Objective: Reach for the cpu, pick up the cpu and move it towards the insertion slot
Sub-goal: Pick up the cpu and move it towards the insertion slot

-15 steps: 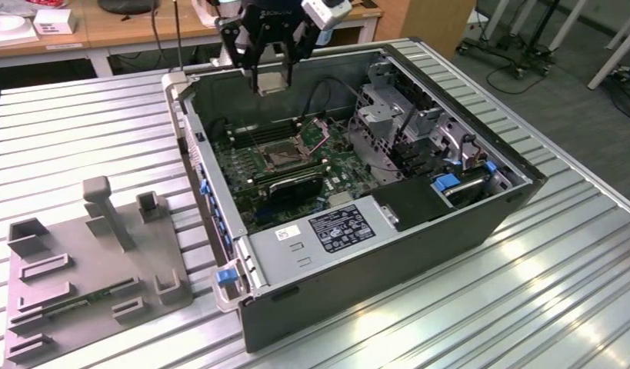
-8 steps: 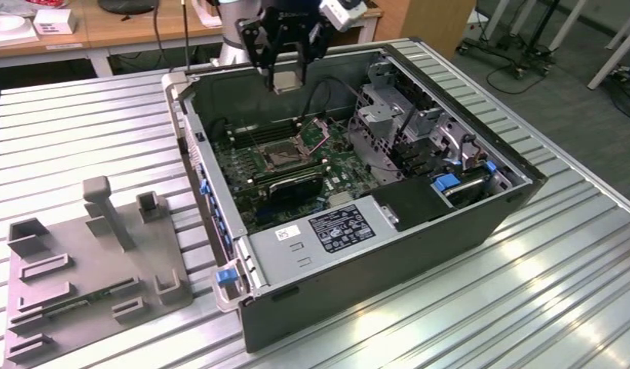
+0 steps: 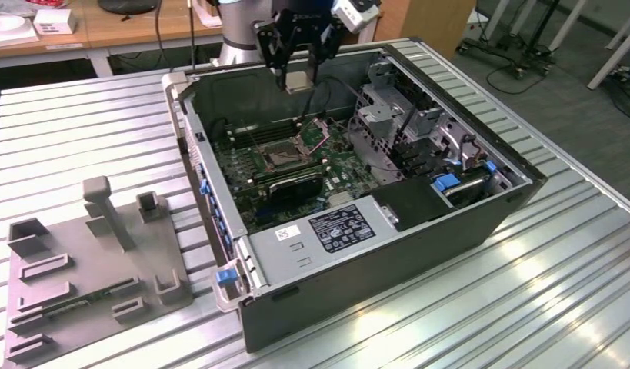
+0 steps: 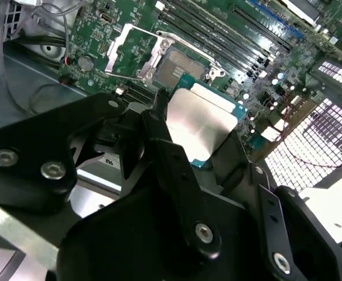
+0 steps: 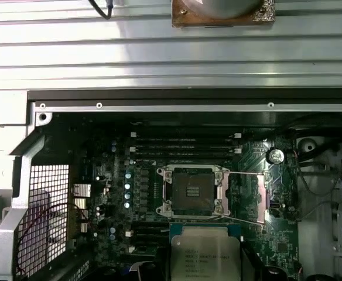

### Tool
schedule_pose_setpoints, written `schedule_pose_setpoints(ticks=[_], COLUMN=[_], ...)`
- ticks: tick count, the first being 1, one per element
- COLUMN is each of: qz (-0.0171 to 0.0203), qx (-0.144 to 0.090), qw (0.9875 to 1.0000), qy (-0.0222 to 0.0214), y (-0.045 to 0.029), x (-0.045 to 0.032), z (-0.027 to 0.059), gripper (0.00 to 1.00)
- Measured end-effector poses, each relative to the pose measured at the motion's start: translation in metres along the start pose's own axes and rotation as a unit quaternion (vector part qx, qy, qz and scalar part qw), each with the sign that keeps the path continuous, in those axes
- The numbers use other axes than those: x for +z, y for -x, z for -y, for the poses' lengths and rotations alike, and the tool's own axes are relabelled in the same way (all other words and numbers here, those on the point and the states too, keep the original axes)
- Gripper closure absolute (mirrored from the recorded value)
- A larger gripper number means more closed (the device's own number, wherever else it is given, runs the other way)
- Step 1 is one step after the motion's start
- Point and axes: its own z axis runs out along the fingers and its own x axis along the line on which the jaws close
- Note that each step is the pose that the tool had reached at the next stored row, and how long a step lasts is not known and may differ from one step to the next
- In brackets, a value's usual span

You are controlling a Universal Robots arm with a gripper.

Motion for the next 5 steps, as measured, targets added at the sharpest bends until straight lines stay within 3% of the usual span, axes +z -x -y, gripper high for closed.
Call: schedule_pose_setpoints(ticks=[5], qz=[0.0], qx=[0.0], qw=[1.0], qy=[-0.0001], y=[0.0], x=[0.0009], z=[0.0], gripper=[0.46])
